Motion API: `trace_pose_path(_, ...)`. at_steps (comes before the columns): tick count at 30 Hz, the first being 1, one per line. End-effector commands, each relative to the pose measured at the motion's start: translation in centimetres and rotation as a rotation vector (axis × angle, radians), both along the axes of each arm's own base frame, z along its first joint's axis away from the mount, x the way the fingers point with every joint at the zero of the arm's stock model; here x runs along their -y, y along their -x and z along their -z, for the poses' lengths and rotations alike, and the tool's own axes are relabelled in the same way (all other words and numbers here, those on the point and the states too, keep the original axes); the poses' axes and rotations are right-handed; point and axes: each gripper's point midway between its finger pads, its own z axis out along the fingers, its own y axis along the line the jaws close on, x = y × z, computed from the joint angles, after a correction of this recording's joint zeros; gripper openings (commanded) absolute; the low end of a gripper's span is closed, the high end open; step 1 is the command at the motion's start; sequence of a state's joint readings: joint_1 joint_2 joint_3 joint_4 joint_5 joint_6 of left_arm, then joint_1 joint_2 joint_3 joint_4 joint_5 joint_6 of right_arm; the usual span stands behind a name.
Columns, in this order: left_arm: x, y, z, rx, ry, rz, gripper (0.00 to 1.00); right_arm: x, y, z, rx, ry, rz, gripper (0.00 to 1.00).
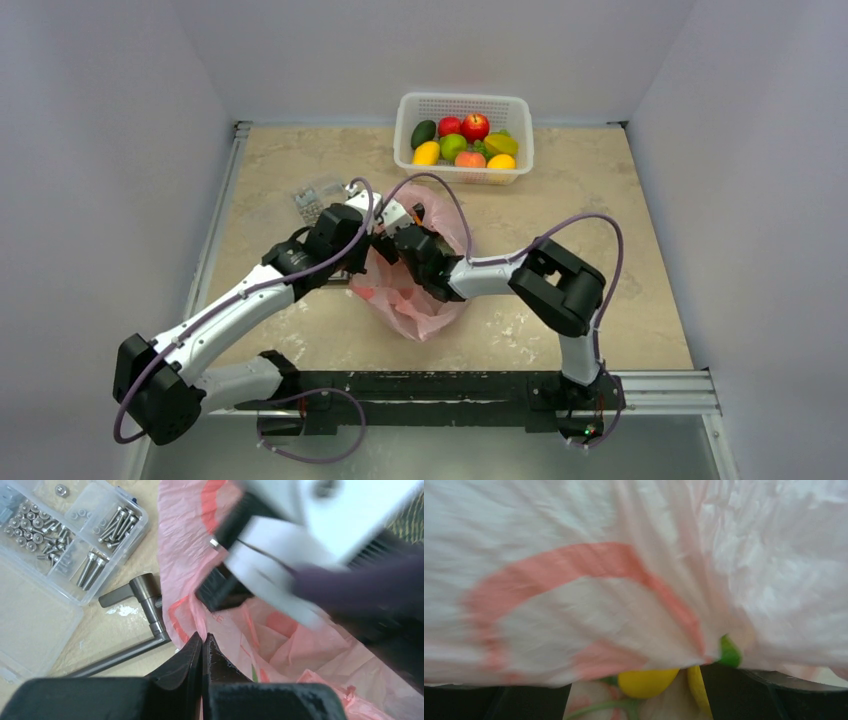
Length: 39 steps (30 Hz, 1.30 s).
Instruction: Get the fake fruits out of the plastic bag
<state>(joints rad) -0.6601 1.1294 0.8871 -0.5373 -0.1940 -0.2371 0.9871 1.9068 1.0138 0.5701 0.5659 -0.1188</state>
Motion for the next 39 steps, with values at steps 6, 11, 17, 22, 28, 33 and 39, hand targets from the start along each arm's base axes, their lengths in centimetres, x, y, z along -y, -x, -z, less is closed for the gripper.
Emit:
trace_pose_path(6, 1.2, 0.0, -1.9, 0.055, 0.075, 0.040, 0.00, 1.1, -4.7, 2.0, 0.047, 0.199, 0.112, 0.87)
trace_pose_path(11, 1.2, 0.0, -1.9, 0.059, 0.077, 0.044, 0.00, 0.6, -4.4, 3.5, -0.011, 0.190, 0.084, 0.71)
trace_pose_path(17, 0.8, -0.2, -1.5, 0.056, 0.048, 0.030, 0.00, 0.1, -3.2, 1.7, -0.029, 0.106, 0.032, 0.36)
trace_pose_path(22, 0.6, -0.3, -1.3, 0.052, 0.029, 0.022, 0.00, 0.7, -1.7, -2.6, -0.035, -0.017, 0.020, 0.11)
trace_pose_path(28, 0.4, -0.5, -1.4, 0.054, 0.012, 0.013, 0.00, 0.7, 2.4, -5.6, -0.142, -0.160, -0.109, 0.00)
trace_pose_path(33, 0.1, -0.6, -1.7, 0.067, 0.005, 0.009, 0.00, 1.1, 6.3, -5.1, -0.276, -0.203, -0.218, 0.00)
trace_pose_path(39, -0.3, -0.6, -1.6, 0.060, -0.018, 0.001, 0.00, 1.0, 12.8, -6.0, -0.423, -0.289, -0.458, 0.00)
